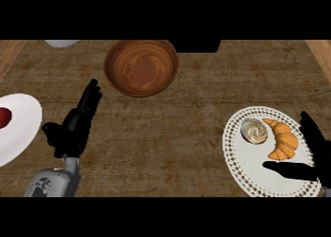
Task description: Pick the croissant from the placemat and place it in the bowl
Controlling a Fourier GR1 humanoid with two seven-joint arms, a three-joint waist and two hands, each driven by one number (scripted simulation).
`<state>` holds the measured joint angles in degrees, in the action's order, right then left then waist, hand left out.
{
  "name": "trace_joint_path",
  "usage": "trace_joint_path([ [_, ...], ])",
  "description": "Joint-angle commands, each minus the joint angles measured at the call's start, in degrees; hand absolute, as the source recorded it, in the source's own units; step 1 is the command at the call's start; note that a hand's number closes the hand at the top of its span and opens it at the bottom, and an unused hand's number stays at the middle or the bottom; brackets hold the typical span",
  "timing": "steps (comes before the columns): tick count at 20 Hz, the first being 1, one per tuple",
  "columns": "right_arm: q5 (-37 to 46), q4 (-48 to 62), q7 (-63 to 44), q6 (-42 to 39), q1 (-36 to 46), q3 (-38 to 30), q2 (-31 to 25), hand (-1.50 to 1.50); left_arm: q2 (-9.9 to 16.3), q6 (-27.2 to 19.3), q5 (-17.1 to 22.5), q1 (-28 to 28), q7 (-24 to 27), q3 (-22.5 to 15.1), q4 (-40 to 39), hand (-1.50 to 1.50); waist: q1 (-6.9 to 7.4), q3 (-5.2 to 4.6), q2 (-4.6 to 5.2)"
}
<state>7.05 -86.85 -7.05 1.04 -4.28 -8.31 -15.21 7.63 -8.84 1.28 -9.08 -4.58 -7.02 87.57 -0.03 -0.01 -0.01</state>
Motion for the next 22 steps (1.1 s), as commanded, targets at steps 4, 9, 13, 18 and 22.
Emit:
trace_joint_path([
  [4, 2.5, 7.0, 6.1, 0.3, 1.1, -1.7, 1.9, -1.50, -0.4, 3.3, -0.3, -1.2, -1.1, 3.0, 0.5, 0.00, -0.04, 0.01, 0.00],
  [9, 8.2, 11.4, -0.1, 3.0, 5.1, -2.2, -2.2, -1.50, 0.2, 2.0, -1.9, 0.6, -3.8, 1.8, 4.7, 0.00, 0.20, 0.01, -0.01],
  [13, 11.0, 16.4, 4.5, 3.6, 5.6, -1.3, -0.8, -1.50, -1.9, 3.6, -1.2, -0.9, 0.0, 3.6, -1.4, 0.00, -0.01, 0.01, 0.02],
  [18, 9.5, 24.7, 10.0, 1.7, 9.8, -1.8, 0.2, -1.50, -3.4, 3.1, -3.9, 2.9, 0.5, 1.3, 1.9, 0.00, 0.15, 0.02, 0.02],
  [22, 16.1, 22.8, 12.6, -0.2, 9.0, 4.0, -3.0, 1.50, -1.4, 5.1, -1.4, 0.9, -1.4, 3.3, 2.3, 0.00, 0.28, 0.02, 0.02],
])
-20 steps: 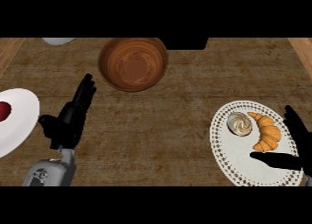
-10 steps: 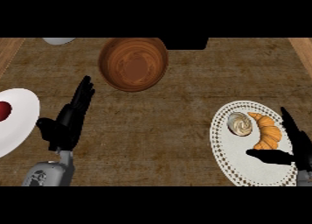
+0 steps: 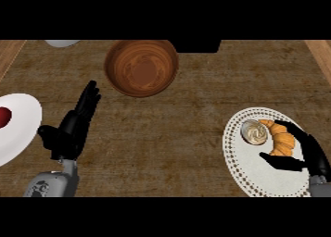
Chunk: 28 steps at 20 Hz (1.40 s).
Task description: Pick the croissant from the placemat and place it in the bowl
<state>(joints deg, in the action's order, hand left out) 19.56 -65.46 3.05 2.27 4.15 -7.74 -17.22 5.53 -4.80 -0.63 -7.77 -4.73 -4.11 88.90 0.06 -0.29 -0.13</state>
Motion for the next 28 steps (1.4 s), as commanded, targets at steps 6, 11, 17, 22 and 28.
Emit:
trace_joint_path([
  [6, 4.8, 3.6, 3.5, 0.6, 3.1, 4.9, 3.3, 1.50, -3.0, -1.8, -2.1, 0.1, 0.7, -1.2, -0.6, 0.00, 0.07, 0.30, 0.16],
  [11, 9.4, -3.7, -1.2, 5.1, 5.4, 14.0, 14.7, 1.50, 0.3, 0.9, -0.4, -0.7, -0.7, 1.2, -0.9, 0.00, 0.60, 0.12, 0.08],
  [17, 4.6, -4.1, -5.5, 13.0, 18.6, 32.1, 17.0, 1.50, -3.0, 2.3, -1.3, -2.9, -1.5, -4.4, -0.4, 0.00, 9.42, 0.49, 0.68],
  [22, 1.2, -7.7, -8.9, 27.2, 26.3, 42.6, 17.2, 1.50, -4.0, 1.8, -2.1, -4.9, -1.2, -5.1, -1.8, 0.00, 9.65, 0.43, 0.63],
  [28, 8.3, -8.2, -22.0, 41.2, 40.4, 51.6, 17.2, 1.50, -2.8, 2.2, -1.8, -5.5, -1.4, -3.6, -3.3, 0.00, 7.62, 0.00, -0.20],
])
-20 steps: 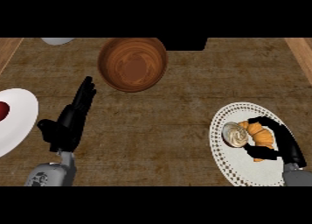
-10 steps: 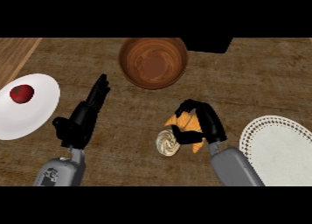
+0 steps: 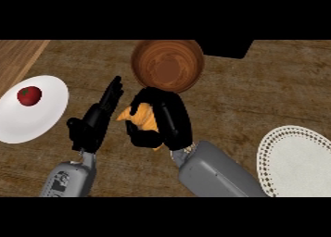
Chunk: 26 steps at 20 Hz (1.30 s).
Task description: Pick the croissant from the placemat and place it in the bowl
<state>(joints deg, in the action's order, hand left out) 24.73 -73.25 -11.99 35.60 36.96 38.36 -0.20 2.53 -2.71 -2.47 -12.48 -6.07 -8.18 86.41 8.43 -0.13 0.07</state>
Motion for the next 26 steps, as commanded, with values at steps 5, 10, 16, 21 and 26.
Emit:
trace_joint_path([
  [5, 6.3, 2.5, -24.1, 11.2, 19.7, 9.2, 0.2, 1.50, 0.3, -0.7, 0.0, -1.2, -0.1, 1.4, -1.2, 0.00, -1.80, -0.27, -0.89],
  [10, 7.1, 8.1, -39.3, 8.9, 34.4, 8.1, 0.2, 1.50, 1.2, 0.6, 0.9, -0.4, -1.0, 1.8, -0.2, 0.00, -1.47, -0.26, -0.82],
  [16, 5.0, 15.1, -50.7, 9.0, 47.6, 8.8, 0.2, 1.50, 0.0, -0.7, -0.5, -0.6, 1.5, 1.3, -2.7, 0.00, -2.81, -0.19, 0.11],
  [21, 2.0, 22.4, -52.1, 10.9, 53.3, 8.0, 0.2, 1.50, -1.0, -1.2, -0.4, 0.9, 3.8, 1.3, -3.0, 0.00, -2.37, -0.21, 0.70],
  [26, 0.9, 30.8, -52.6, 5.3, 54.4, 11.1, 0.2, 1.50, 0.9, -1.0, 0.0, -2.3, 2.2, 4.1, -4.7, 0.00, -4.22, -0.16, 0.77],
])
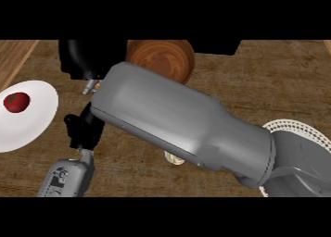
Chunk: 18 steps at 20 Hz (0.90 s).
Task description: Pick the croissant from the placemat and place it in the bowl
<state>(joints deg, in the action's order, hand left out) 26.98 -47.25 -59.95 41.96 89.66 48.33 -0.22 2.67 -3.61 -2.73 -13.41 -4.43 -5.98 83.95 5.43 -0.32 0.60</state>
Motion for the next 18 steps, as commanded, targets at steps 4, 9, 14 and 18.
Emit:
trace_joint_path([
  [4, -3.1, 11.9, -0.7, -4.9, 3.3, 2.3, 0.2, 1.50, -1.9, -2.2, -1.4, -1.1, -1.7, -1.0, 0.8, 0.00, -0.59, 0.08, 0.38],
  [9, -3.4, 18.9, 3.2, -1.1, 0.1, 2.2, 0.2, 1.50, -0.7, -1.3, -0.8, 0.5, -1.4, -0.4, 2.7, 0.00, -0.84, 0.14, 0.55],
  [14, -2.8, 23.9, 8.5, 2.0, -5.5, 3.4, 0.2, 1.50, -1.3, -1.9, -2.0, 1.1, -1.1, -1.3, 2.1, 0.00, -1.04, 0.20, 0.78],
  [18, -4.8, 27.7, 13.0, 3.5, -7.7, 0.8, 0.2, 1.50, 0.9, 0.3, 0.3, 0.1, -2.5, 0.7, 4.9, 0.00, -0.59, 0.24, 0.94],
])
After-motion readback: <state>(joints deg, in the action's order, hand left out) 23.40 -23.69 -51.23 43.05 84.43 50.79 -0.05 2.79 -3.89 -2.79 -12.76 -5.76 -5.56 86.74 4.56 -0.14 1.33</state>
